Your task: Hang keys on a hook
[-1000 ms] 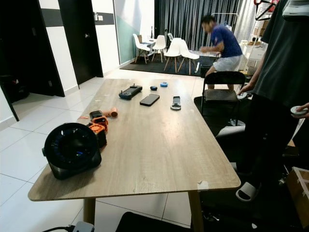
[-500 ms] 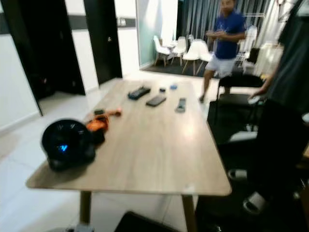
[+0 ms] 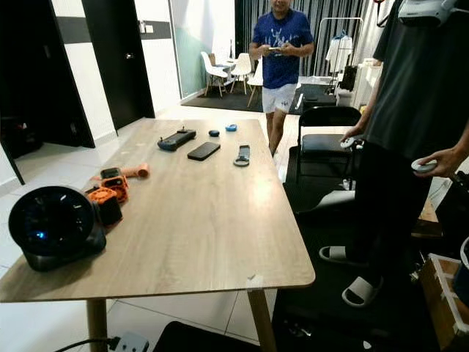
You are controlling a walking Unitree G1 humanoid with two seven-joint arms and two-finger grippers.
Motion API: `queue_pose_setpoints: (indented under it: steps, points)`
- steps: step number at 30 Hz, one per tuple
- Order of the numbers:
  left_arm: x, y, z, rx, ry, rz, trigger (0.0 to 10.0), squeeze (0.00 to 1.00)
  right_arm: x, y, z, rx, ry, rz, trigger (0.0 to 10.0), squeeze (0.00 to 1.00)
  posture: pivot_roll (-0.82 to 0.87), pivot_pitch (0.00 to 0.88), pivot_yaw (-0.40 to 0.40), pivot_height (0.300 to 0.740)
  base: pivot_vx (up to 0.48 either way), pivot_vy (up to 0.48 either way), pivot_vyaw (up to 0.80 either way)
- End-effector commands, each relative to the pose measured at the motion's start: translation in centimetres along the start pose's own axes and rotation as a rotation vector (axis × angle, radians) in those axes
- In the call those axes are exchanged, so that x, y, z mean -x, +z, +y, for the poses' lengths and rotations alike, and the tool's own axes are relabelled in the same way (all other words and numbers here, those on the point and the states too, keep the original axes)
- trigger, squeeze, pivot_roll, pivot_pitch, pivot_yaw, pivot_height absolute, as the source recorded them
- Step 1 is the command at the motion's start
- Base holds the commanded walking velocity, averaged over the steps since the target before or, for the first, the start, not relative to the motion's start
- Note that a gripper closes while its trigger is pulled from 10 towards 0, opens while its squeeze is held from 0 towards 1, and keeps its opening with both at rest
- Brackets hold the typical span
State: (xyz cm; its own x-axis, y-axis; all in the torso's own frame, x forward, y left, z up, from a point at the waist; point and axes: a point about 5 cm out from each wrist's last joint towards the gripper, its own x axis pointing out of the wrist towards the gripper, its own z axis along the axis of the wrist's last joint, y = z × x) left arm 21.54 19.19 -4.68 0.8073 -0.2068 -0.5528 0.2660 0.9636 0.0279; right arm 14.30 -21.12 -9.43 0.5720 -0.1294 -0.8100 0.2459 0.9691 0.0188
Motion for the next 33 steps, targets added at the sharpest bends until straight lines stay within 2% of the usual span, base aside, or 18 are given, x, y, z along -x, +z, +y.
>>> queue_pose_setpoints:
  steps: [1, 4, 9, 17, 33]
  points:
    - [0.25, -0.64, 0.22, -0.012, 0.005, 0.036, 10.0, 0.0, 0.0, 0.03, -0.13, -0.011, -0.006, -0.001, 10.0, 0.0, 0.08, 0.043, 0.008, 0.74, 0.0, 0.0, 0.0]
    - [0.26, -0.67, 0.22, -0.01, 0.009, 0.037, 10.0, 0.0, -0.01, 0.05, -0.09, -0.008, -0.004, 0.0, 10.0, 0.0, 0.08, 0.041, 0.008, 0.74, 0.0, 0.0, 0.0]
    - [0.27, -0.96, 0.49, 0.042, 0.061, 0.054, 10.0, 0.0, -0.07, 0.28, -0.02, -0.004, -0.001, -0.005, 10.0, 0.0, 0.07, 0.041, 0.01, 0.74, 0.0, 0.0, 0.0]
    - [0.18, -0.9, 0.55, 0.063, 0.083, 0.053, 10.0, 0.0, -0.11, 0.41, -0.07, -0.012, -0.005, -0.007, 10.0, 0.0, 0.06, 0.039, 0.018, 0.74, 0.0, 0.0, 0.0]
    - [0.06, -0.73, 0.52, 0.041, 0.08, 0.054, 10.0, 0.0, -0.01, 0.02, -0.07, -0.009, -0.004, 0.002, 10.0, 0.0, 0.06, 0.032, 0.02, 0.74, 0.0, 0.0, 0.0]
